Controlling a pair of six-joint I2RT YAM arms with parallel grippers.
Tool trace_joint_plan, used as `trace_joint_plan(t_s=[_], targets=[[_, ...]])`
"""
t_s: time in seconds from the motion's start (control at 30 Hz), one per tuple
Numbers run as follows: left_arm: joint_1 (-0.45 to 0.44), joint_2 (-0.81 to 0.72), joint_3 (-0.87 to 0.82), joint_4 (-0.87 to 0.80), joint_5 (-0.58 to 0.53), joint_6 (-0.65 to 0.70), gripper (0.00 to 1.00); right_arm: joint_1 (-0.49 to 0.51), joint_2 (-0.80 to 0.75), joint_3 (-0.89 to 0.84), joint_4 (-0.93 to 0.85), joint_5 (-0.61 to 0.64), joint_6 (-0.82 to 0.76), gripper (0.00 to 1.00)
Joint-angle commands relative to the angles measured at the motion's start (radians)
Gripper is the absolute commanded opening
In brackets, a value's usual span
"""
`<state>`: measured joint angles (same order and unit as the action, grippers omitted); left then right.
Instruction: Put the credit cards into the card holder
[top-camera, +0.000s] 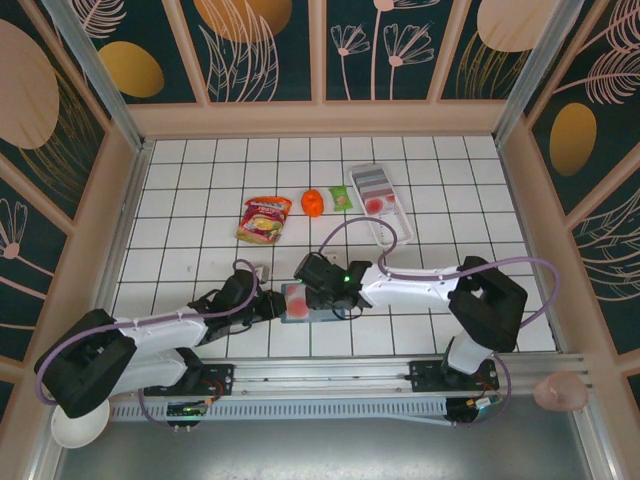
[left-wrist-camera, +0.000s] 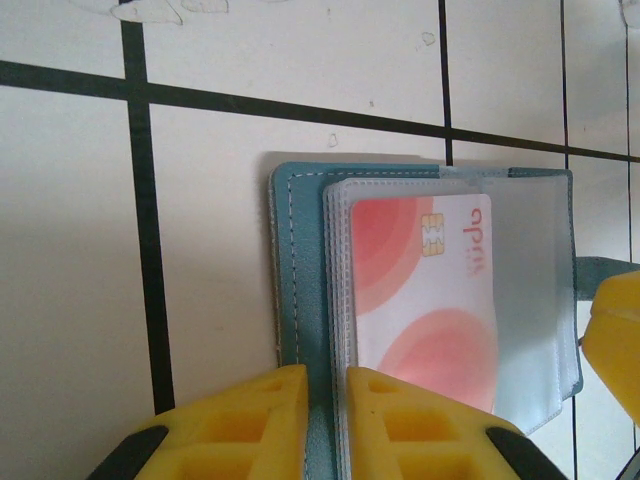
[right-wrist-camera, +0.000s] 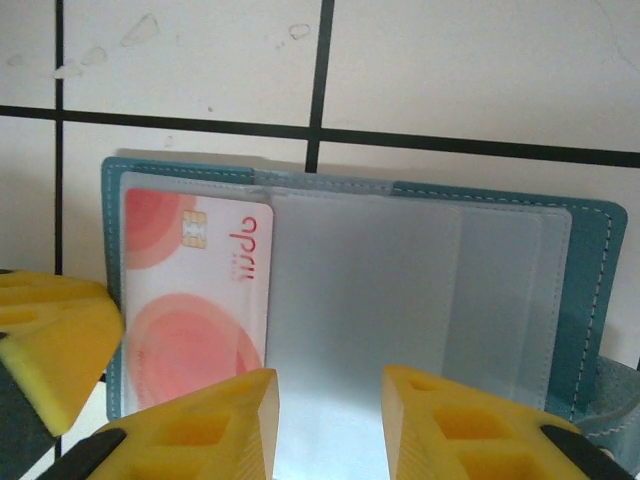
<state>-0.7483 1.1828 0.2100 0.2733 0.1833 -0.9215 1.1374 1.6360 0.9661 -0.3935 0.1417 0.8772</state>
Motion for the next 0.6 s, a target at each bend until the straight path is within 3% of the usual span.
trace_joint_plan(t_s=[0.0,0.1,0.57], targets=[[-0.006,0.002,-0.011,-0.048,0.004,0.01,0.19,0.007,0.026,-0.011,-0.04,0.04,0.019,0.34],[-0.006,0.0,-0.012,-0.048,0.004,0.008,0.19,0.009,0.025,-0.019,-0.045,0.042,0.029,0.42],[-0.006,0.005,-0.013,-0.044,0.006,0.008,0.19,0.007,0.027,-0.055,-0.023,0.021,0.055,0.46]])
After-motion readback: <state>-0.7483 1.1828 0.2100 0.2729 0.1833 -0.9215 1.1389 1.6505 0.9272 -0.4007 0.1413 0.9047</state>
